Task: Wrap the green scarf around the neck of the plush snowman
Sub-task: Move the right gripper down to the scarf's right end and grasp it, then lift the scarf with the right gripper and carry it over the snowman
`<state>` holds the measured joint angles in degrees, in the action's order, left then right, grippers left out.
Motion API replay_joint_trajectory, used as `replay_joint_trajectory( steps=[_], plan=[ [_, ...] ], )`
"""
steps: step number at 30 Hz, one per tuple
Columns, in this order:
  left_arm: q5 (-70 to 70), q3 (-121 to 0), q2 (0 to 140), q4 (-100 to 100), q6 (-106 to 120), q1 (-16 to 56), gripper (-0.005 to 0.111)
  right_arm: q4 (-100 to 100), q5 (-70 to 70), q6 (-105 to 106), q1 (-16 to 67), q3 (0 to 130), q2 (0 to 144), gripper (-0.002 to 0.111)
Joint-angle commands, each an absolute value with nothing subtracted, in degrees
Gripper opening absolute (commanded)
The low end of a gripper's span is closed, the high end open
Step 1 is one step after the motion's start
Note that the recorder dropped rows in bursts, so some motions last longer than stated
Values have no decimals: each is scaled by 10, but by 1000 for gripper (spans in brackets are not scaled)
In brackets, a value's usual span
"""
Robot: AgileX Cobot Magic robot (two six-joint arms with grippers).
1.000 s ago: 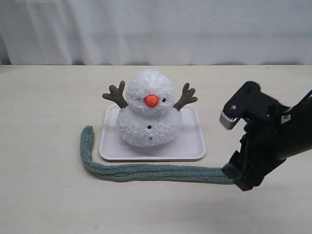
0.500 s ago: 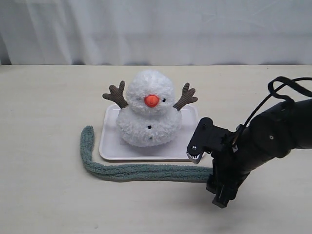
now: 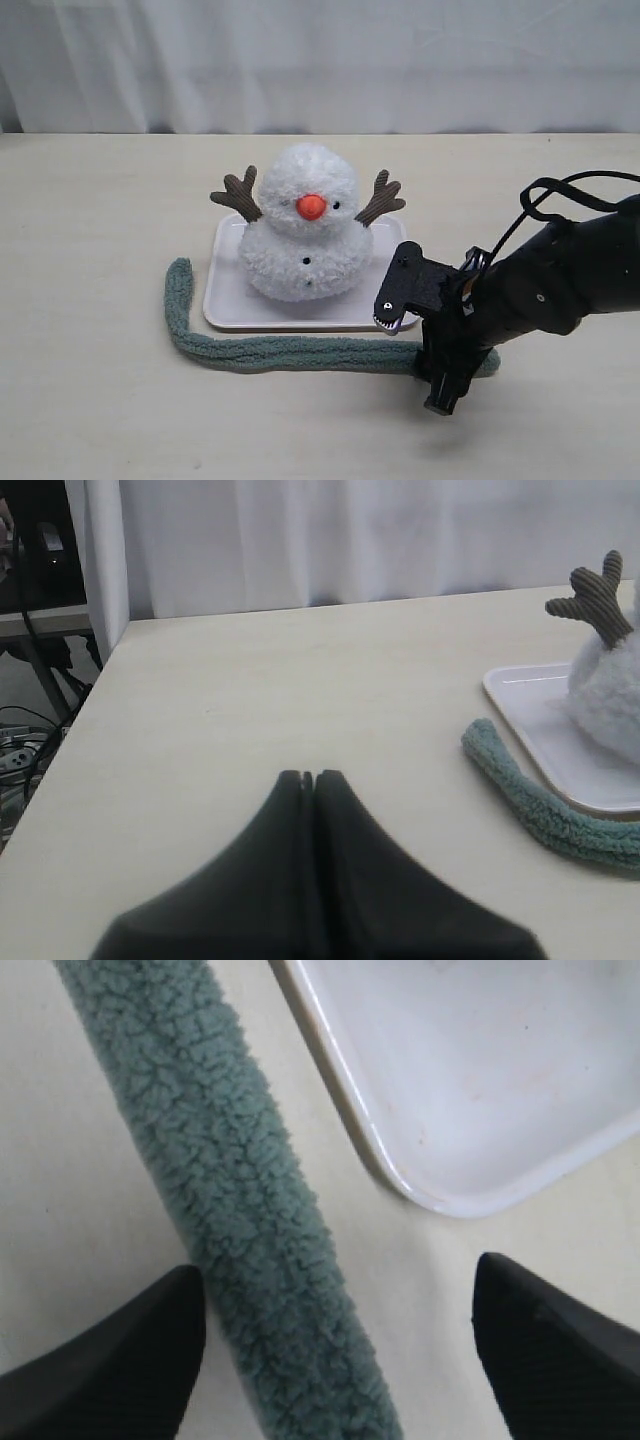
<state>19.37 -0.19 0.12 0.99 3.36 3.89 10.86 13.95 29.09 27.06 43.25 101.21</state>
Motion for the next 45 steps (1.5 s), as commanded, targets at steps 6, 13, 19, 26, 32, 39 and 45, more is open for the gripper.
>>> replay_joint_trajectory(
  steps=[6, 13, 19, 26, 32, 39, 45],
  plan=[
    [187, 0, 0, 10, 36, 37, 0, 128, 132, 297, 271, 432, 1013, 70],
    [187, 0, 0, 10, 36, 37, 0, 197, 130, 278, 271, 432, 1013, 70],
    [187, 0, 0, 10, 36, 37, 0, 256, 135, 278, 271, 430, 1014, 70],
    [187, 0, 0, 10, 36, 37, 0, 261, 142, 278, 271, 430, 1052, 70],
    [187, 0, 0, 10, 36, 37, 0, 277, 138, 278, 272, 430, 1076, 49],
    [187, 0, 0, 10, 36, 37, 0, 281, 183, 314, 273, 430, 1055, 4],
    [187, 0, 0, 10, 36, 37, 0, 279, 218, 317, 281, 430, 1003, 4]
  ],
)
